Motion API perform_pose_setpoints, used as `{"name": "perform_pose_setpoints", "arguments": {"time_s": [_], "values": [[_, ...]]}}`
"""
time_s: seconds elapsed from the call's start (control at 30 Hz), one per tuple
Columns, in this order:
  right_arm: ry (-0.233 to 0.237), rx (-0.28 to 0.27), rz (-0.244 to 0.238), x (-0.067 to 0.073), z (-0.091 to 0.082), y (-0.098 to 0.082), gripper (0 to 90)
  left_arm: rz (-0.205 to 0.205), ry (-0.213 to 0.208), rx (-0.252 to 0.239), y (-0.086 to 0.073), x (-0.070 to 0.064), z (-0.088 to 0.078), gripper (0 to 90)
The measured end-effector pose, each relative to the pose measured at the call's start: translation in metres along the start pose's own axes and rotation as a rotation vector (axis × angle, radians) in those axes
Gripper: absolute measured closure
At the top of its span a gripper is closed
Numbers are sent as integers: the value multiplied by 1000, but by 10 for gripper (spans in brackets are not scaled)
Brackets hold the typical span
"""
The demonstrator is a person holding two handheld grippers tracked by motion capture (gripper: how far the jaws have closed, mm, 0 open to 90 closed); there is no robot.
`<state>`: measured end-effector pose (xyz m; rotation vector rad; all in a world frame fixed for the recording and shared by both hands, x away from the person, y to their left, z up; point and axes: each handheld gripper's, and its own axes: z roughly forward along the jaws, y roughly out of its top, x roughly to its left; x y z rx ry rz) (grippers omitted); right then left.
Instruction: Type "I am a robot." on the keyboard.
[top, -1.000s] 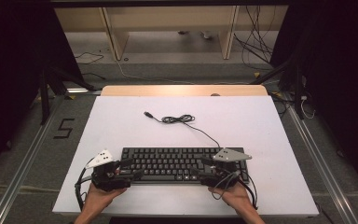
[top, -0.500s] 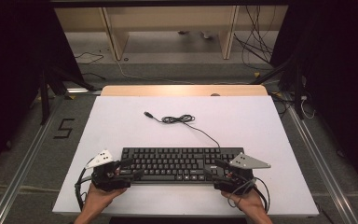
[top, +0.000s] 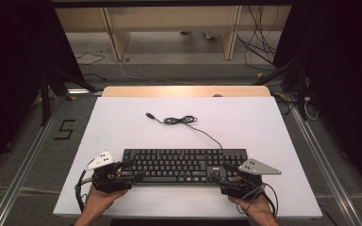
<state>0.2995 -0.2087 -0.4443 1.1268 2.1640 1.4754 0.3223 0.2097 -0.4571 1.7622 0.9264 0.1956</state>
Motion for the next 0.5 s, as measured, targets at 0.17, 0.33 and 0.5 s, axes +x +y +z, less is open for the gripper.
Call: {"name": "perform_pose_setpoints", "arguments": {"time_s": [0.17,0.33,0.5], "values": [[-7,-10,3,0,-1,1,355,3,-1,4,0,0,0,277],[-10,-16,-1,0,-1,1,356,-1,0,3,0,0,1,277],[-10,-16,0,0,-1,1,356,-1,2,4,0,0,1,277]]}}
